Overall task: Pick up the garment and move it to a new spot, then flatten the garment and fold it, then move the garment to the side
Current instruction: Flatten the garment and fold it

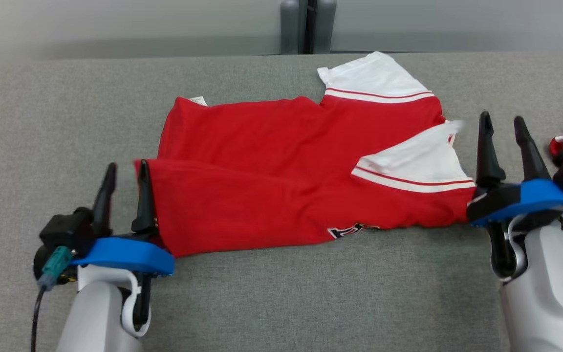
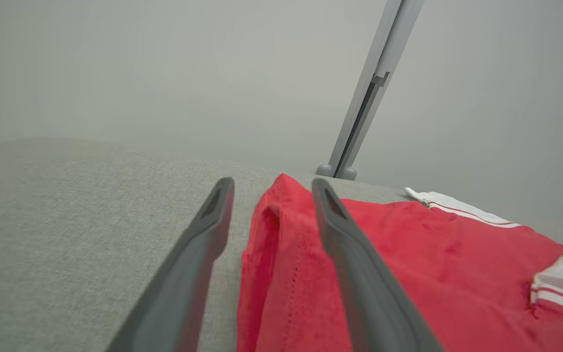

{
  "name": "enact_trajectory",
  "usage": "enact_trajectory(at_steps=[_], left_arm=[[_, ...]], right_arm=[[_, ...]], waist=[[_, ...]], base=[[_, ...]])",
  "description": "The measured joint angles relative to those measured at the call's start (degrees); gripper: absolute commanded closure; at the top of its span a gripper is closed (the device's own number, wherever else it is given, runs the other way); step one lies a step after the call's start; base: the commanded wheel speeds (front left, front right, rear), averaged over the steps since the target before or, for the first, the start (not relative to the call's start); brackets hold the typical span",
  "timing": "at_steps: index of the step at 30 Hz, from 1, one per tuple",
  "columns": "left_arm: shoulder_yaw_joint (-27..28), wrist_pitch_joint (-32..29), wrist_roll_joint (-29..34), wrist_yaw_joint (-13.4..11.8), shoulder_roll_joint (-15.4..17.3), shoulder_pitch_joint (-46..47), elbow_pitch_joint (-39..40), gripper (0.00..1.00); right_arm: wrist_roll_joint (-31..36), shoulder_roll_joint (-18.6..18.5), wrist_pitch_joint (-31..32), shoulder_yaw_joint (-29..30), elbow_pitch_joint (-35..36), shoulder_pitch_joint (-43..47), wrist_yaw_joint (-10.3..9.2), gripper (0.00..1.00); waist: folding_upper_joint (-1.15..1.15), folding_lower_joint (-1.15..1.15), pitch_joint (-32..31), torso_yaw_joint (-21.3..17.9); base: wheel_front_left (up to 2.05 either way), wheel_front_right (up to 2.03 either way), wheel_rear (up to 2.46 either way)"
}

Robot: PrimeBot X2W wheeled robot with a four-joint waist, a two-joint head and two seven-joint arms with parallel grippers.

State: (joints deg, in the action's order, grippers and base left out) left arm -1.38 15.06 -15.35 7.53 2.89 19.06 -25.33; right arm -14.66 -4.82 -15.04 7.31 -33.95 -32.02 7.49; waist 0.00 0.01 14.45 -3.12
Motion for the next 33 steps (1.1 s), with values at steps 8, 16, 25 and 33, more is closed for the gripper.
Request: enact_trajectory(at_steps=[8, 16, 25, 33], left_arm=[[2.00, 0.00, 1.29, 0.00, 0.02, -9.37, 0.85, 0.00], [-2.71, 0.00, -1.67, -2.27, 0.02, -22.12, 0.99, 0.00], [-4.75, 0.00, -2.41, -3.69, 0.00, -26.55, 1.60, 0.00], [-4.58, 0.01, -3.71, -3.54, 0.01, -23.09, 0.02, 0.00]], right_arm=[[6.75, 0.43, 0.00, -1.36, 4.14, 11.23, 0.01, 0.00], [8.06, 1.16, 0.01, -1.34, 3.12, 23.83, 0.00, 0.00], [6.44, 1.80, 0.00, -0.79, 1.64, 30.56, 0.00, 0.00], [5.83, 1.86, 0.00, -1.87, 1.20, 29.26, 0.00, 0.00]], waist=[[0.00, -0.02, -5.12, -0.56], [0.00, -0.03, -12.34, -1.24], [0.00, -0.03, -14.85, -1.26], [0.00, -0.01, -13.35, -1.98]], base=[[0.00, 0.00, 0.00], [0.00, 0.00, 0.00], [0.00, 0.00, 0.00], [0.00, 0.00, 0.00]])
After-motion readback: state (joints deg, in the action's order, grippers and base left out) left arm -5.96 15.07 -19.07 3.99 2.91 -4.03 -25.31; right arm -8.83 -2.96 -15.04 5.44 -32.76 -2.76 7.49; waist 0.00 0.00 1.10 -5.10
